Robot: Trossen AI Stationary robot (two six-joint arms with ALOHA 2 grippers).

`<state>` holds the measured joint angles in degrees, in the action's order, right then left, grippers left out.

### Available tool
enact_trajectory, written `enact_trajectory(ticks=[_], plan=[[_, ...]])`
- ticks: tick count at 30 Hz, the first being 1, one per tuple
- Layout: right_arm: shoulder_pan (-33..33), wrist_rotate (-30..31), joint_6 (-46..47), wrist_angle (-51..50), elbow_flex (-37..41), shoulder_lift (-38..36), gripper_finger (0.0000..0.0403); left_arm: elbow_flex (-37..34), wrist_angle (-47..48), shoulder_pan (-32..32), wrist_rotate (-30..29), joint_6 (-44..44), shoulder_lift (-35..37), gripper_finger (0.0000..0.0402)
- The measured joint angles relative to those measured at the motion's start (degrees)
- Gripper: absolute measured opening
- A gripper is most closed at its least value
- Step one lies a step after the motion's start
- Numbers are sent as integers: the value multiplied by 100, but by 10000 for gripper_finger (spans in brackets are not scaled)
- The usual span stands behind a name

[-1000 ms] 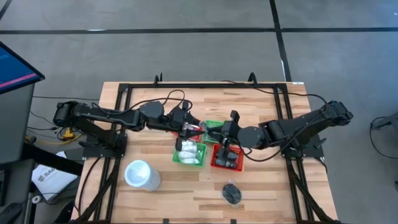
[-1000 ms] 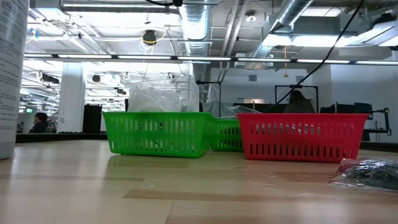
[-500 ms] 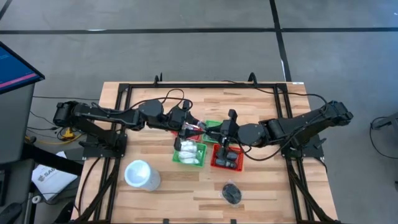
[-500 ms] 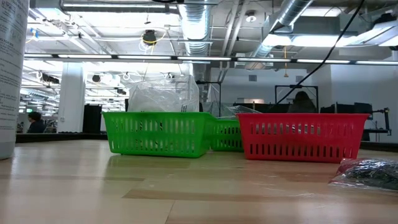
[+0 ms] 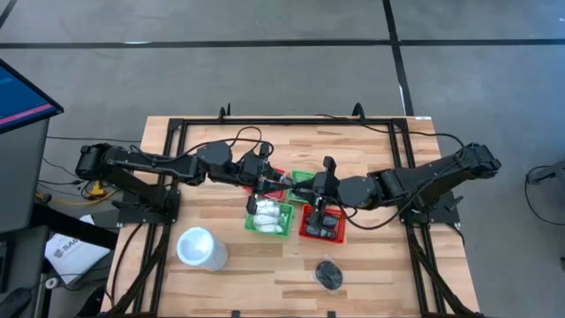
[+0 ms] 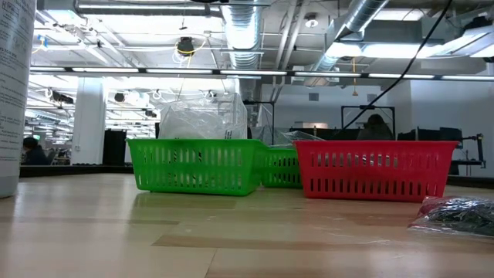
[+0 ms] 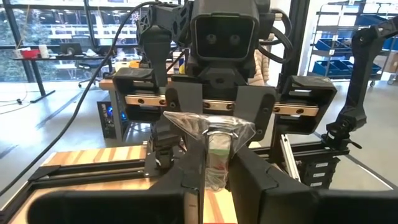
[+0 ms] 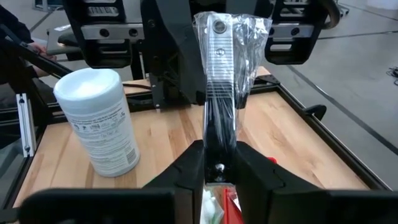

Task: Pick & Place Travel size toiletries
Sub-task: Put the silver nail cutter into the top left red bin

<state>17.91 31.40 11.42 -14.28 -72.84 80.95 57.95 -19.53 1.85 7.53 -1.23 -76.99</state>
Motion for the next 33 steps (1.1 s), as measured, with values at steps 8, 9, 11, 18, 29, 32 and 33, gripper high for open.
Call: enact_trajectory(ticks=[8, 9, 11, 18, 29, 32, 33], plan=[[-9, 0, -68, -26, 0, 2, 87, 0, 11, 0, -11, -24, 0, 36], [-9, 1, -70, -33, 0, 2, 89, 0, 14, 0, -12, -23, 0, 36], [-9, 4, -70, -79, 1, 2, 92, 0, 18, 0, -13, -22, 0, 36], [-105, 12, 67, -634, 0, 4, 116, 0, 47, -76, -22, -8, 0, 36], [-227, 15, 1100, -2094, 2, 4, 178, 2, 404, -198, -331, 17, 0, 36], [-223, 10, 1405, -2300, 2, 4, 187, 2, 798, -216, -758, 17, 0, 36], [-223, 7, 1485, -2351, 2, 4, 189, 2, 941, -245, -887, 17, 0, 36]])
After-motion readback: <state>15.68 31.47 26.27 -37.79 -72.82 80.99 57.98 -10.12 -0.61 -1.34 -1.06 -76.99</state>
